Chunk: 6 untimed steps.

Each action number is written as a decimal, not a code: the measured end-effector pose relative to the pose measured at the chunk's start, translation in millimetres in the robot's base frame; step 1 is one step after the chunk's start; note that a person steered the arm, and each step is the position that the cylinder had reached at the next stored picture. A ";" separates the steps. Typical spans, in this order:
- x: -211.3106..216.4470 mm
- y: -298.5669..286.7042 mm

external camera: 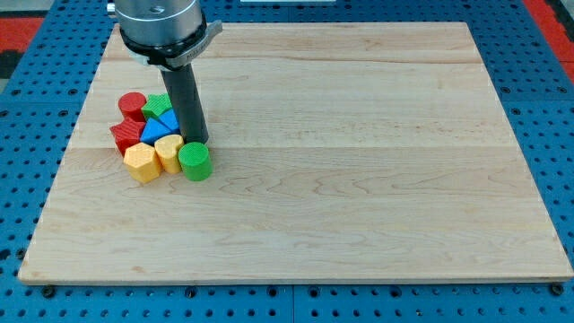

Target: Point at the green circle

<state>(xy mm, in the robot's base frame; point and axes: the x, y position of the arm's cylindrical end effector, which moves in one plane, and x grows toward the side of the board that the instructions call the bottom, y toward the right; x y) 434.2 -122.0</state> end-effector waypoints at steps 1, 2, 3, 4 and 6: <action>-2.5 21.0; -2.5 21.8; -2.5 22.6; -2.5 41.0; 69.5 67.8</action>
